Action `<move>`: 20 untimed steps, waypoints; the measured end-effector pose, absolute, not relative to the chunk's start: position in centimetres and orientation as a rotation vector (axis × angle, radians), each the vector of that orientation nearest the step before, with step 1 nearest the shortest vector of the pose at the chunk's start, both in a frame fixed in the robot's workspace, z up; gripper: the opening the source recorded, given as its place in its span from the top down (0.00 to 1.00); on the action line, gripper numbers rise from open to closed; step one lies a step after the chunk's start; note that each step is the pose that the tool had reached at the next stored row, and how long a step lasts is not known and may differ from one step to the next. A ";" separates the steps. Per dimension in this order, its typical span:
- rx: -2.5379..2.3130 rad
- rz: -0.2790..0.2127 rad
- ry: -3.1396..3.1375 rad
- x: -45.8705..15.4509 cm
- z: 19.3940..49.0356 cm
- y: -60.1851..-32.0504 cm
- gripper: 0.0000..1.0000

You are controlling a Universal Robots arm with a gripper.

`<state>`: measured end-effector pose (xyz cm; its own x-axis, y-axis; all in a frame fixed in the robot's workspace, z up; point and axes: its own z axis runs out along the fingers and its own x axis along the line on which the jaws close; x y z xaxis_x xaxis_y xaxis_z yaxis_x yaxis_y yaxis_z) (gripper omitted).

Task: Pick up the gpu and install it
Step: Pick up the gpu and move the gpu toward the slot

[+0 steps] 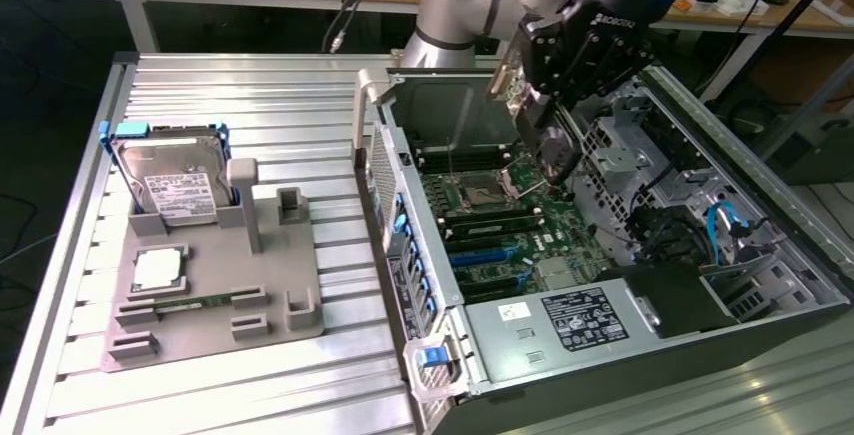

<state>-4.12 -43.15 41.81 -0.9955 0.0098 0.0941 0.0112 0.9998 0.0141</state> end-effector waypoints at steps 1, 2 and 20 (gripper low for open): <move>-0.016 -0.020 -3.048 -3.8 41.8 -43.2 0.73; -0.016 -0.018 -3.051 -3.4 41.7 -43.2 0.73; -0.013 -0.009 -3.138 -1.4 41.5 -42.2 0.73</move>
<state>-1.39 -42.18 41.48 -1.0000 0.0082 0.0038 0.0082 1.0000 0.0056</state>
